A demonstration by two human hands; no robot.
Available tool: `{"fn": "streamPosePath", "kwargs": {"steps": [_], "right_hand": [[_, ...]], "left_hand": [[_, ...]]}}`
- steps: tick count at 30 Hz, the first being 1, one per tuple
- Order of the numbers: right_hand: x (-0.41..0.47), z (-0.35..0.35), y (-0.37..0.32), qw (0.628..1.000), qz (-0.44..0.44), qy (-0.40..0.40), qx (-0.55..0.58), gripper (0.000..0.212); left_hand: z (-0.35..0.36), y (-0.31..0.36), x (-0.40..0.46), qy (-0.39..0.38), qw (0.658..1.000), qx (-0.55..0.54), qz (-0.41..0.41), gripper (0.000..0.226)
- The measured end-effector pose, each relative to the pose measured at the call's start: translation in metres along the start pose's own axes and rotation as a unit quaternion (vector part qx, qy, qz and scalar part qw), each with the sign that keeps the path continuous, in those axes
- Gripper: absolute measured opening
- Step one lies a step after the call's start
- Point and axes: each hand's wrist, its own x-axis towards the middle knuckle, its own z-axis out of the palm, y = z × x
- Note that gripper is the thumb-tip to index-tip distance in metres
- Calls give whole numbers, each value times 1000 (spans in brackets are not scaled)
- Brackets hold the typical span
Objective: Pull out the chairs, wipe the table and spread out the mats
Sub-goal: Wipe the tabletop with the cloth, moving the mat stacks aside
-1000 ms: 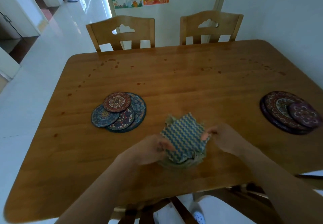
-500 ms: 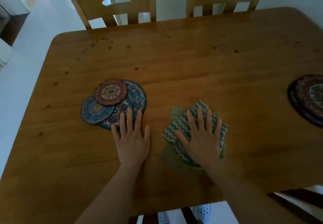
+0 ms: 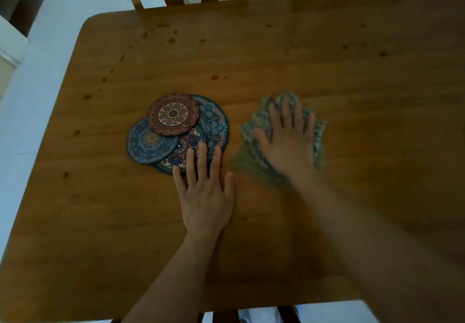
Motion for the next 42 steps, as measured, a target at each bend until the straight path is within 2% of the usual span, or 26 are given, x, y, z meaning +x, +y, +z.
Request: {"fn": "streamPosePath", "kwargs": {"steps": [3, 6, 8, 10, 13, 15, 19, 22, 24, 26, 28, 29, 30, 33, 36, 38, 39, 42], "right_hand": [[-71, 12, -10, 998, -55, 12, 8, 73], [-125, 17, 33, 995, -93, 2, -23, 73], [-143, 12, 88, 999, -29, 2, -33, 77], [-154, 4, 135, 995, 94, 21, -15, 84], [-160, 0, 144, 977, 209, 38, 9, 95], [-158, 6, 115, 980, 200, 21, 4, 97], [-154, 20, 29, 998, 66, 10, -17, 90], [-159, 32, -24, 999, -21, 21, -20, 86], [-162, 35, -35, 999, -46, 21, -21, 87], [-163, 35, -29, 998, -51, 42, 7, 90], [-163, 33, -28, 995, -38, 72, 56, 86], [-164, 33, -27, 993, -21, 92, 72, 80], [-165, 32, -29, 992, 4, 103, 79, 74], [-178, 38, -57, 987, 115, 98, 59, 72], [-195, 50, -126, 981, 153, 119, 15, 78], [-207, 58, -186, 989, 118, 86, 12, 87], [-210, 62, -216, 994, 85, 65, 9, 91], [-209, 74, -307, 999, -35, 31, 4, 94]], "left_hand": [[-1, -1, -1, -3, 1000, -5, 5, 60], [-2, -1, -1, -11, 1000, -16, 4, 62], [-3, -1, 0, -14, 1000, -24, -2, 63], [-3, 0, 1, -15, 1000, -22, -5, 64], [-2, -1, 1, -19, 999, -29, -10, 63], [-3, -1, 0, -16, 999, -35, -9, 62], [-9, -3, 2, -23, 999, -45, -7, 61], [-16, -6, 2, -56, 996, -75, -2, 59], [-23, -9, 8, -100, 987, -127, -10, 59], [-39, -13, 15, -162, 950, -266, -35, 55], [-60, -36, 15, -195, 867, -453, -66, 49], [-70, -52, 10, -195, 833, -512, -72, 47], [-81, -74, 1, -187, 828, -525, -62, 45], [-90, -160, -33, -96, 904, -417, -16, 38], [-82, -252, -55, 29, 954, -292, -66, 38], [-77, -305, -65, 60, 953, -245, -168, 43], [-76, -326, -68, 52, 945, -242, -214, 46], [-65, -357, -62, -44, 905, -302, -295, 53]]}}
